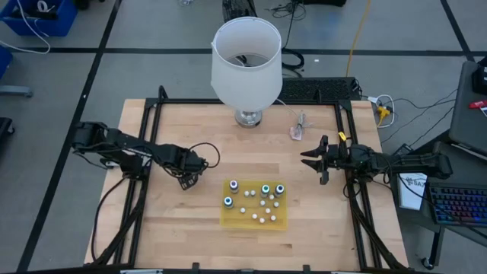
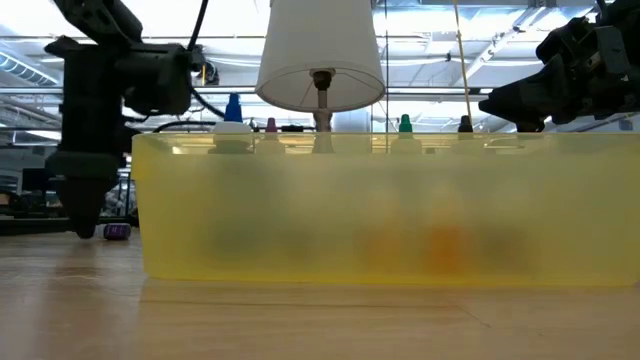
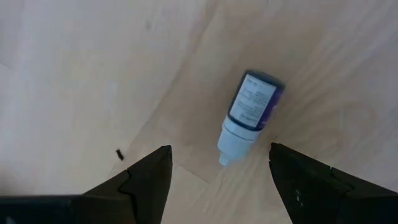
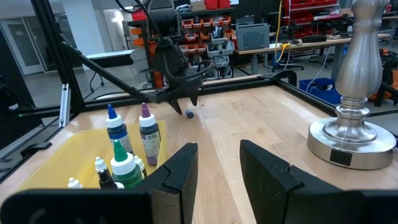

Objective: Pick & Place food coloring
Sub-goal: Put the small violet food coloring bottle into the transparent bin

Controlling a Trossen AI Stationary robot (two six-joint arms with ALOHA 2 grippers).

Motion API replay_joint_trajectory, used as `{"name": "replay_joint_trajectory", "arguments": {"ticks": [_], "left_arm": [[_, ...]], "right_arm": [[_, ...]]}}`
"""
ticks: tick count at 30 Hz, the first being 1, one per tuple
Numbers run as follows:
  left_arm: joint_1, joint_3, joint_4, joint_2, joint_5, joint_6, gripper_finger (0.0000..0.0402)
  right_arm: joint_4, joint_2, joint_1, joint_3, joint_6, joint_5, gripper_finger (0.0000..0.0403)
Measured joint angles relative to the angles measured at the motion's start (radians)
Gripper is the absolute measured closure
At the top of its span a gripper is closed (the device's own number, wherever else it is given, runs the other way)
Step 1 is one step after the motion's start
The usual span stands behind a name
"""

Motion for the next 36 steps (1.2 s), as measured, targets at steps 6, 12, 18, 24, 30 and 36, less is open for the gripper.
{"name": "replay_joint_trajectory", "arguments": {"ticks": [6,12,18,24,30,36], "left_arm": [[0.0,-0.038,0.038,-0.004,-0.003,-0.007,0.0133],[-0.001,-0.044,0.1,-0.003,-0.041,0.016,0.0133],[-0.001,-0.045,0.116,-0.002,-0.049,0.029,0.0133],[0.0,-0.045,0.116,-0.002,-0.03,0.011,0.0136],[0.0,-0.046,0.123,-0.001,0.007,0.0,0.0204],[-0.001,-0.046,0.156,0.0,0.024,0.004,0.0322]], "right_arm": [[0.0,0.0,0.0,0.0,0.0,0.0,0.0291],[0.0,0.0,0.0,0.0,0.0,0.0,0.0291],[0.0,0.0,0.0,0.0,0.0,0.0,0.0291],[0.0,0.0,0.0,0.0,0.0,0.0,0.0291],[0.0,0.0,0.0,0.0,0.0,0.0,0.0291],[0.0,0.0,0.0,0.0,0.0,0.0,0.0291]]}}
